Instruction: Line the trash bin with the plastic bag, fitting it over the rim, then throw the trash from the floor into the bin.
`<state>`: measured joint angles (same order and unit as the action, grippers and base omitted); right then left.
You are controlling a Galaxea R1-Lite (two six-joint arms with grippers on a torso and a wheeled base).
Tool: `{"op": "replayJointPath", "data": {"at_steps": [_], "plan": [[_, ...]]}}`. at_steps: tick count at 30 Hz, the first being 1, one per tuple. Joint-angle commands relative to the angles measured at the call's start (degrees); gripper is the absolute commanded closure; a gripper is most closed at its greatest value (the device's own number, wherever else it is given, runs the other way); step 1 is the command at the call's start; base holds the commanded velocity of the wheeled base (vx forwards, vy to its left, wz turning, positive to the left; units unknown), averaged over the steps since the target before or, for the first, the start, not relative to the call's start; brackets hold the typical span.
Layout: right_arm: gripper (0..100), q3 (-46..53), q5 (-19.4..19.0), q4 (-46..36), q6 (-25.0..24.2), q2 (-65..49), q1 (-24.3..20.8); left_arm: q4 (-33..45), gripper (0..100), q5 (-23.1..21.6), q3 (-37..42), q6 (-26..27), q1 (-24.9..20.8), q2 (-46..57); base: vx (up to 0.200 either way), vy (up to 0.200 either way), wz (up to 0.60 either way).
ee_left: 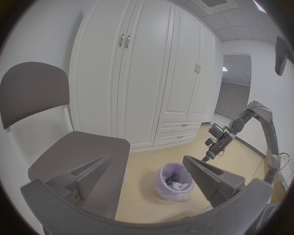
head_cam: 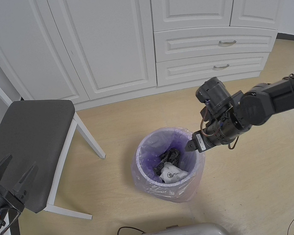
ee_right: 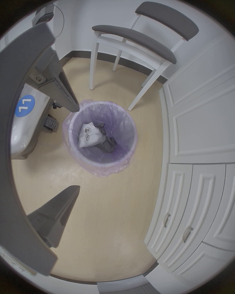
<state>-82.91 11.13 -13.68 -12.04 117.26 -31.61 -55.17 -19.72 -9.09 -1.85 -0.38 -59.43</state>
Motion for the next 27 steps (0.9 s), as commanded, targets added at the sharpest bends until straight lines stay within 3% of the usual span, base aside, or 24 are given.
{"op": "replayJointPath", "data": {"at_steps": [1,15,17,19,20,22,24,27], "plan": [[0,18.48,1.17,13.41,-0.26,-13.73,3.22,0.07,0,0.04,-0.22,-0.08,-0.24,0.98,0.000,0.000,0.00],[0,48.81,0.91,37.32,-1.32,-27.26,12.36,0.16,0,0.04,0.57,0.01,-0.24,-1.22,0.000,0.000,0.00],[0,59.79,0.74,52.17,-4.92,-27.17,13.33,0.16,0,0.48,0.83,-0.08,0.29,-2.36,0.000,0.000,0.00],[0,63.31,0.56,57.89,-6.06,-26.65,13.42,0.24,0,0.65,0.92,-0.08,0.47,-2.62,0.000,0.000,0.00],[0,67.97,0.47,67.55,-7.12,-24.54,13.86,0.24,0,1.09,1.18,-0.08,0.82,-2.89,0.000,0.000,0.00],[0,69.55,0.47,72.21,-7.12,-23.22,14.47,0.24,0,1.36,1.62,-0.08,0.91,-2.89,0.000,0.000,0.00],[0,72.01,0.65,82.23,-6.41,-19.09,16.23,0.16,0,1.97,2.94,0.36,0.91,-2.80,0.000,0.000,0.00],[0,73.24,1.26,88.56,-5.01,-17.07,16.41,-0.02,0,2.15,4.52,0.62,0.91,-2.71,0.000,0.000,0.00]]}}
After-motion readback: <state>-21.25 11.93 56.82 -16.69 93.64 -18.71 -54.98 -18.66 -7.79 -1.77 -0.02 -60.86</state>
